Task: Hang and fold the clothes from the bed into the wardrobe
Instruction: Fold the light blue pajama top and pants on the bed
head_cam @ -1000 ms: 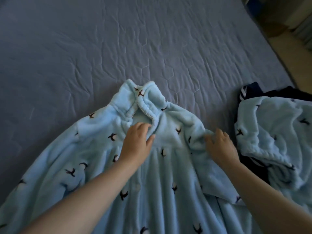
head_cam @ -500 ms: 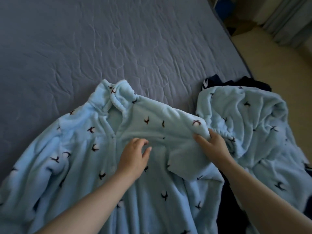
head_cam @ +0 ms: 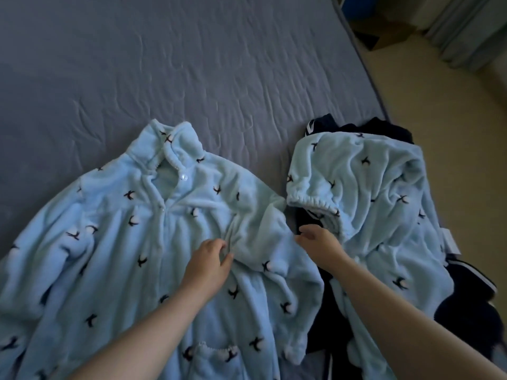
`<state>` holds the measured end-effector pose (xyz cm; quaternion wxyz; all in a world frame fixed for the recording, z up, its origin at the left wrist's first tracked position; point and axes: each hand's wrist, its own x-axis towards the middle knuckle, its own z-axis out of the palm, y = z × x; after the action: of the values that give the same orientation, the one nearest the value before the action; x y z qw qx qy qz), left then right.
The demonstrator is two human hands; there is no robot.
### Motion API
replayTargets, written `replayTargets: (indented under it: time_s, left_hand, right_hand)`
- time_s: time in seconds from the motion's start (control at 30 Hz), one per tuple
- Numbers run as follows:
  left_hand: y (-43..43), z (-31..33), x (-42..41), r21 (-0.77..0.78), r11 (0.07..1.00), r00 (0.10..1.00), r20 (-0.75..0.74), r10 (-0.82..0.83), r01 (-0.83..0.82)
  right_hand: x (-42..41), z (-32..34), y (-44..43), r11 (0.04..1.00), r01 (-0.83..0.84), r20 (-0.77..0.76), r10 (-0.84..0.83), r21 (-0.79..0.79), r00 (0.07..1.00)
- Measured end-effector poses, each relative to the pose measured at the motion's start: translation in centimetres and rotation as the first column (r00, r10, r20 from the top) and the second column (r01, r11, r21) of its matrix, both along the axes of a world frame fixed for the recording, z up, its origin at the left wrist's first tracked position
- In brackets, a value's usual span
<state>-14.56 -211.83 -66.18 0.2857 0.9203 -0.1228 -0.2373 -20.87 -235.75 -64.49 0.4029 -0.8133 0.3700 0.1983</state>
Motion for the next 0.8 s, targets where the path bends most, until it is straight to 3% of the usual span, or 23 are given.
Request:
replayTargets:
  time_s: [0.13,0.27,0.37,0.47,0.53,0.67,0.8]
  left_hand:
    - [0.1,-2.2,-2.5,-0.001,1.000,0.998,-0.049,0.029,-0.029]
    - [0.2,-3.9,-4.5,0.009,0.999,0.995,-0.088,0.045,-0.044]
    - [0.1,-4.6,-5.5,0.029,0.998,0.991,-0.120,0.056,-0.053]
    - [-0.1,-4.3,-6.0,0.042,0.997,0.987,-0.145,0.072,-0.067]
    - [-0.4,-3.8,-6.1,0.039,0.997,0.987,-0.149,0.065,-0.060]
    - [-1.4,-2.1,-5.8,0.021,0.998,0.989,-0.131,0.065,-0.062]
    - [-2.3,-1.1,-6.3,0.010,0.995,0.986,-0.136,0.099,-0.098]
  right_hand:
    - [-3.0,-3.9,-0.3,0.999,0.035,-0.135,-0.031,0.030,0.990]
    - [-5.0,-6.5,0.2,0.997,-0.072,-0.172,0.069,-0.011,0.983]
    - [-5.8,-6.3,0.4,0.999,-0.040,-0.051,0.039,-0.034,0.998]
    - [-6.5,-3.2,-0.9,0.953,0.264,0.215,-0.229,-0.152,0.949]
    - [-6.8,-0.5,-2.8,0.896,0.355,0.375,-0.243,-0.267,0.895]
    - [-5.3,3.0,-6.1,0.894,0.112,0.350,0.053,-0.434,0.935]
    - [-4.8,3.7,-5.6,0.958,-0.005,0.229,0.074,-0.287,0.971]
